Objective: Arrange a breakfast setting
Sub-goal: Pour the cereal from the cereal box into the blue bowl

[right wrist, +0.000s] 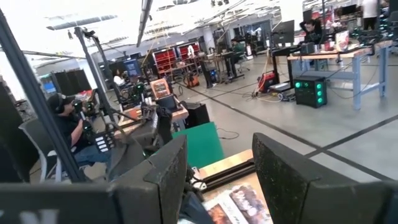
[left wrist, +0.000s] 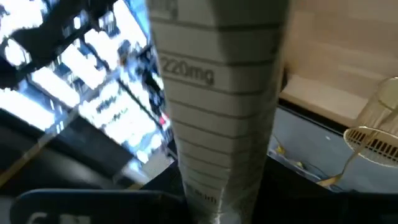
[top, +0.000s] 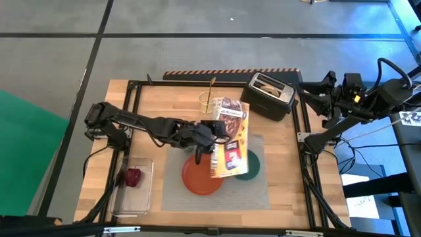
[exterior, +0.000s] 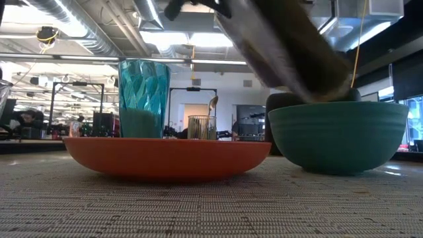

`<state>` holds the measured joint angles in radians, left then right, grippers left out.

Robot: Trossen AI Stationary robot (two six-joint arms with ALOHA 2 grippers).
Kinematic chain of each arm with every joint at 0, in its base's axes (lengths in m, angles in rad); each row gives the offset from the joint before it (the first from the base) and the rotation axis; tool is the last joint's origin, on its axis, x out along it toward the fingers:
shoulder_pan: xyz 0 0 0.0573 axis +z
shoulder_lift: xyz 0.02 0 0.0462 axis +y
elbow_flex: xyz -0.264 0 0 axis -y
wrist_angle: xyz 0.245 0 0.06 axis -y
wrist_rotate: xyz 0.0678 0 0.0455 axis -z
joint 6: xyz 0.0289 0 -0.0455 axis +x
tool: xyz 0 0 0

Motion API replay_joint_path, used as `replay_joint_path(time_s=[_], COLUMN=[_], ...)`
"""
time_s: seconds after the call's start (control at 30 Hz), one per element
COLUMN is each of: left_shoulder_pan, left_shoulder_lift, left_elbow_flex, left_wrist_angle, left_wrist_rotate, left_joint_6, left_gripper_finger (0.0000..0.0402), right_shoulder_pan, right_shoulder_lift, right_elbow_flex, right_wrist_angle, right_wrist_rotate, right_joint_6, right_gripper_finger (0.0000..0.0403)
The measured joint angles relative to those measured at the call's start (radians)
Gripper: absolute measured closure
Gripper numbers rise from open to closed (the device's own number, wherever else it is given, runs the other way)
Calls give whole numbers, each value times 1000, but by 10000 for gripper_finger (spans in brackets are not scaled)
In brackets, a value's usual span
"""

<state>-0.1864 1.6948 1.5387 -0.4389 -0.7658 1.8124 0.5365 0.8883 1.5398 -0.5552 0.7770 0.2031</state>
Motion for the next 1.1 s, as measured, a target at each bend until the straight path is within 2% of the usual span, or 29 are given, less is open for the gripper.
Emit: replay_joint_path(time_s=[0.2,0.33,0.63,1.1], left_shoulder_pan=[5,5,-15,-72], left_shoulder_lift=[53,60,60,60], left_elbow_flex=[0,0,0,0], left_wrist_angle=[54,56,126,168], left_wrist_rotate=[-143,-152,-174,-171], left_joint_6=[4,15,166,351], left_gripper_finger=[309,317,337,340], right_shoulder_pan=[0,0,0,0], right_shoulder_lift=[0,0,0,0], right_elbow_flex=[0,0,0,0], right_wrist_angle=[-3,-5,-23,-23], right_wrist_rotate=[-10,-10,-30,-62], right_joint_6=[0,0,0,1], right_gripper_finger=[229,229,229,229])
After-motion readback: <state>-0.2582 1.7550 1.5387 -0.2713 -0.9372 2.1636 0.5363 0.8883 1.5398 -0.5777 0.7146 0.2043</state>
